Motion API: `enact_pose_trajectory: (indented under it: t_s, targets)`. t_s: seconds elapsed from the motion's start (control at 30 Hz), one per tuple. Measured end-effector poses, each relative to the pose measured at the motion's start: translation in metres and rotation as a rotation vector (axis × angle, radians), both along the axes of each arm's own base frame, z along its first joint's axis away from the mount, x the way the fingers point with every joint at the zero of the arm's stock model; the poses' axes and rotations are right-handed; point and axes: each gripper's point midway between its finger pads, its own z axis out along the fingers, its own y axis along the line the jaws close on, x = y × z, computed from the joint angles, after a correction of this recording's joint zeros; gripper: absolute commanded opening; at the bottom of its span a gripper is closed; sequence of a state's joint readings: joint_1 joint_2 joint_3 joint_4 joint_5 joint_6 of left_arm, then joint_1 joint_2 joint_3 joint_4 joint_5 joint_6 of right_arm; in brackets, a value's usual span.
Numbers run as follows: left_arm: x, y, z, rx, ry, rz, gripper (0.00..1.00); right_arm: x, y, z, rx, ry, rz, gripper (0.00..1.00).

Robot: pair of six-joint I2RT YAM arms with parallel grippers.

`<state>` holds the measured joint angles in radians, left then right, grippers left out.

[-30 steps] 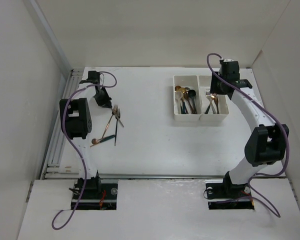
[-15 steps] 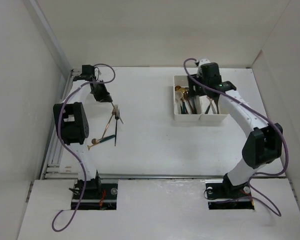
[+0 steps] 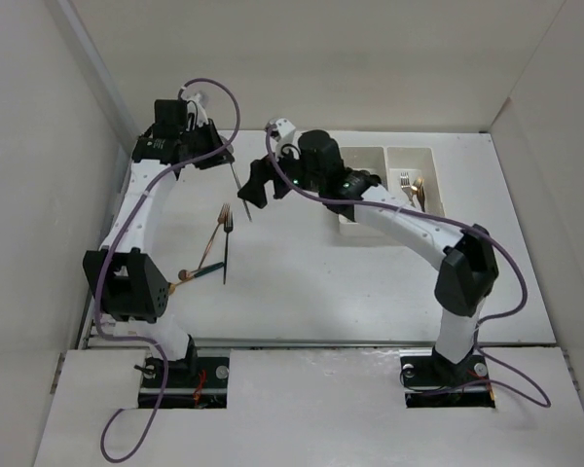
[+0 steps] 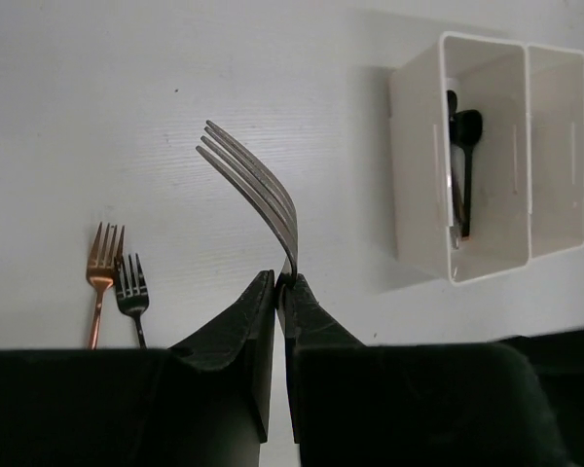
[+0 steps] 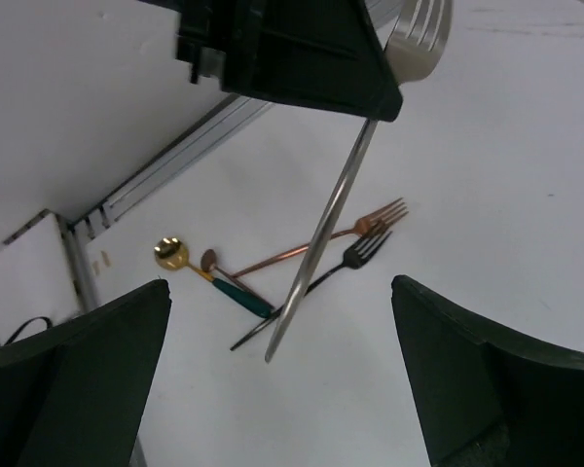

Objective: Sort the eating utensils into containers

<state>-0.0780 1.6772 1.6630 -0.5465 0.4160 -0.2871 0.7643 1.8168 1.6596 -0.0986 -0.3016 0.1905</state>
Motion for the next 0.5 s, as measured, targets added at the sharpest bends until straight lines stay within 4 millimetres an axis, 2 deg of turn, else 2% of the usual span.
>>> enact_pose_trajectory:
  t_s: [0.13,0.2,0.33,0.37,0.43,0.47,0.5]
  targets:
    - [-0.013,-0.004,0.032,-0.008,-0.078,-0.005,0.00,-0.004,0.027,-0.024,0.039,0.091,0.057,0.86]
    - [-0.020,-0.005,0.044,-0.015,-0.113,-0.001,0.00,-0.005,0.034,-0.034,0.051,0.127,0.070,0.84]
    - [-0.031,-0.005,0.054,-0.027,-0.139,0.002,0.00,-0.004,0.046,-0.048,0.072,0.181,0.089,0.75]
    - [-0.034,-0.005,0.053,-0.029,-0.135,0.003,0.00,-0.004,0.049,-0.049,0.081,0.191,0.092,0.66]
    - [-0.039,-0.005,0.049,-0.030,-0.126,0.002,0.00,-0.003,0.054,-0.050,0.098,0.207,0.096,0.55]
    - [-0.040,-0.005,0.045,-0.031,-0.118,0.003,0.00,-0.004,0.055,-0.050,0.107,0.216,0.101,0.36]
    - [-0.041,-0.005,0.044,-0.031,-0.115,0.003,0.00,-0.004,0.057,-0.048,0.118,0.219,0.106,0.22]
